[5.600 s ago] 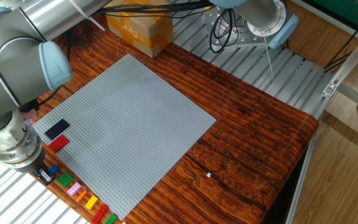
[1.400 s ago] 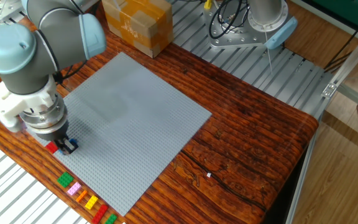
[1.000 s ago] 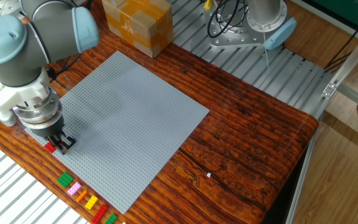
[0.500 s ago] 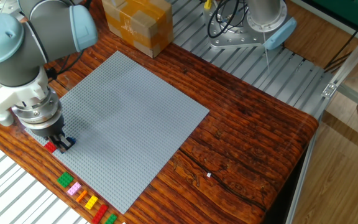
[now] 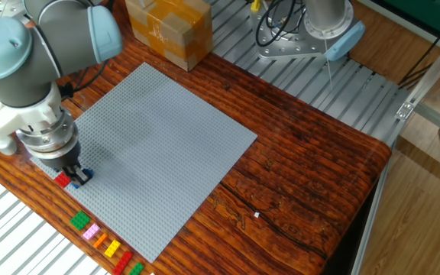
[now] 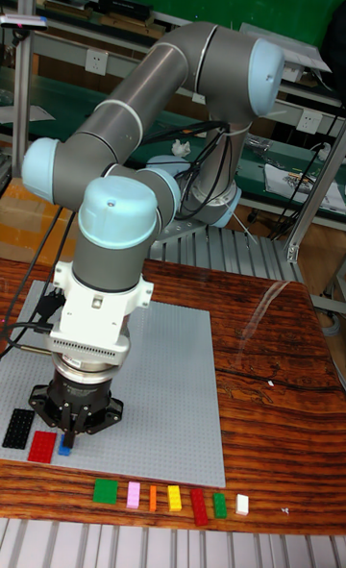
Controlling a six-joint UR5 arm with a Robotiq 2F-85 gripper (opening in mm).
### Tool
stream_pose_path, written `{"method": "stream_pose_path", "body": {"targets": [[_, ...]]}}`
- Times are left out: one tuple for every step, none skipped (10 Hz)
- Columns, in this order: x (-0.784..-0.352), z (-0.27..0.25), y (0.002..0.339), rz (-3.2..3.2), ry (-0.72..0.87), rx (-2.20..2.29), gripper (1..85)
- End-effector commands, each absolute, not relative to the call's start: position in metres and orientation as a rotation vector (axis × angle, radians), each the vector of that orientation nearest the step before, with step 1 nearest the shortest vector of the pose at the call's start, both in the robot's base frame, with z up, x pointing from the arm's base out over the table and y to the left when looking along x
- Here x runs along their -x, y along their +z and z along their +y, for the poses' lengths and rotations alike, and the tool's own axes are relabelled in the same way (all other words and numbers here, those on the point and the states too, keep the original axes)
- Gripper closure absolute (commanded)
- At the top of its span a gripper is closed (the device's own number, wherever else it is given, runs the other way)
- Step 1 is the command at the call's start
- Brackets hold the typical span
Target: Build with small Lego blocks
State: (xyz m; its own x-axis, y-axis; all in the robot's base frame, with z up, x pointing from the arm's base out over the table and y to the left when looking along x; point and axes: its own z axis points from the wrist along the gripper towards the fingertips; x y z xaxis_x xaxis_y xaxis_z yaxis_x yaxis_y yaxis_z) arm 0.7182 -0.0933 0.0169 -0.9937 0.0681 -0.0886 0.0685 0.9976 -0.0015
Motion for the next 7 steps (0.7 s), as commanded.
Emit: {"method": "stream_pose_path", "body": {"targets": [[-0.714,-0.09,0.014,3.05,0.013,-0.164,84.7],[-0.712,-0.092,0.01,3.05,0.011,-0.157,84.7],[-0.711,-0.097,0.005,3.048,0.008,-0.138,84.7],[-0.711,-0.1,0.001,3.042,0.008,-0.128,84.7],[-0.709,-0.101,-0.001,3.044,0.003,-0.124,84.7],[-0.707,-0.102,0.002,3.051,-0.002,-0.121,84.7],[-0.703,-0.104,0.008,3.065,-0.001,-0.115,84.7]]}}
